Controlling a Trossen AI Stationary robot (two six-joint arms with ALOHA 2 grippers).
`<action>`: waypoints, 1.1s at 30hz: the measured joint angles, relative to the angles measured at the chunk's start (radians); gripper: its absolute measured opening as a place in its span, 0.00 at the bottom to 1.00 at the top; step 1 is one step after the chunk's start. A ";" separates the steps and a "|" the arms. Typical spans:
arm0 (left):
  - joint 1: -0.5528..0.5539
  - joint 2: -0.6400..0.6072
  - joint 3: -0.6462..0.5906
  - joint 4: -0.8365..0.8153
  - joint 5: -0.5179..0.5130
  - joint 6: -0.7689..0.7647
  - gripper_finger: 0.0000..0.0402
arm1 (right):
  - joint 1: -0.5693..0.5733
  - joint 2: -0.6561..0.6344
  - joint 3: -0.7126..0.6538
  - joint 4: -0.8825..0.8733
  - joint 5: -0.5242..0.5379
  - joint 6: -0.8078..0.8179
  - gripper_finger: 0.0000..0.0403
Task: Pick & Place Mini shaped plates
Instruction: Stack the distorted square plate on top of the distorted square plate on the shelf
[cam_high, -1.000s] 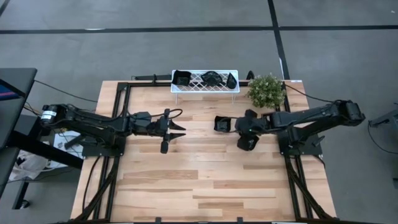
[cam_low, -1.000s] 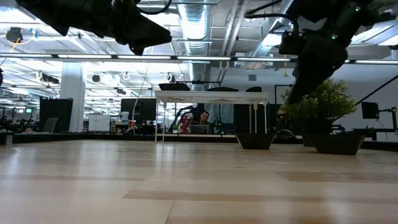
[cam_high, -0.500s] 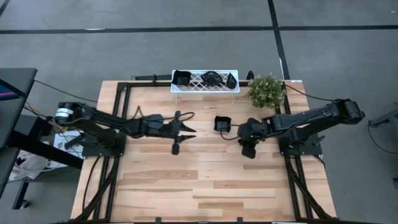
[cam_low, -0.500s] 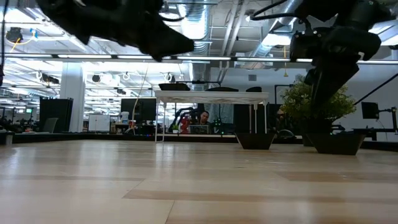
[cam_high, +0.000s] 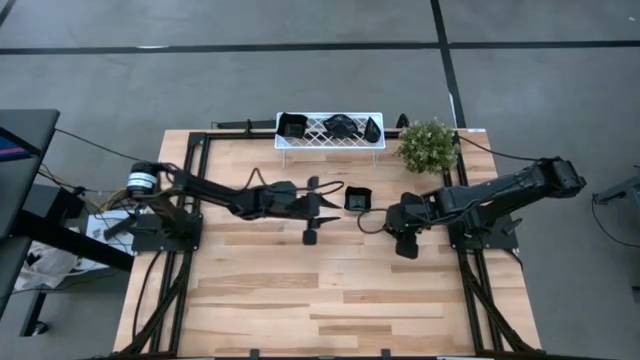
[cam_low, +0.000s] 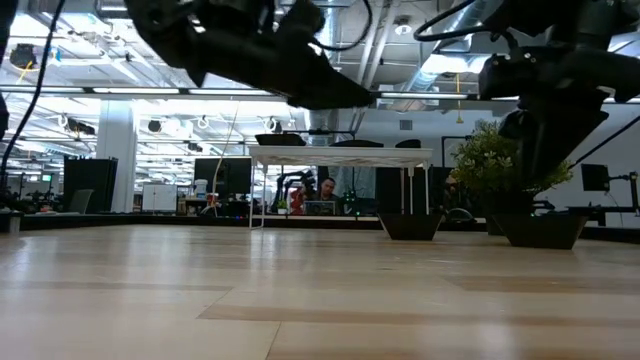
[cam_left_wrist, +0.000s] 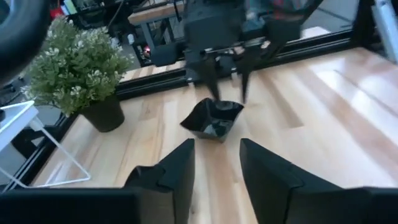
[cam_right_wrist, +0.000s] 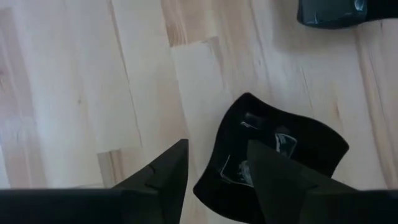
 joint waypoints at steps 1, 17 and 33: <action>0.007 0.017 0.013 0.001 0.000 0.000 0.33 | 0.000 0.000 0.000 0.000 0.000 -0.009 0.39; 0.035 0.187 0.153 0.000 0.008 -0.050 0.39 | 0.177 -0.008 0.000 -0.094 0.123 -0.015 0.27; 0.030 0.325 0.300 -0.226 0.007 -0.076 0.39 | 0.379 -0.042 0.000 -0.115 0.310 0.068 0.27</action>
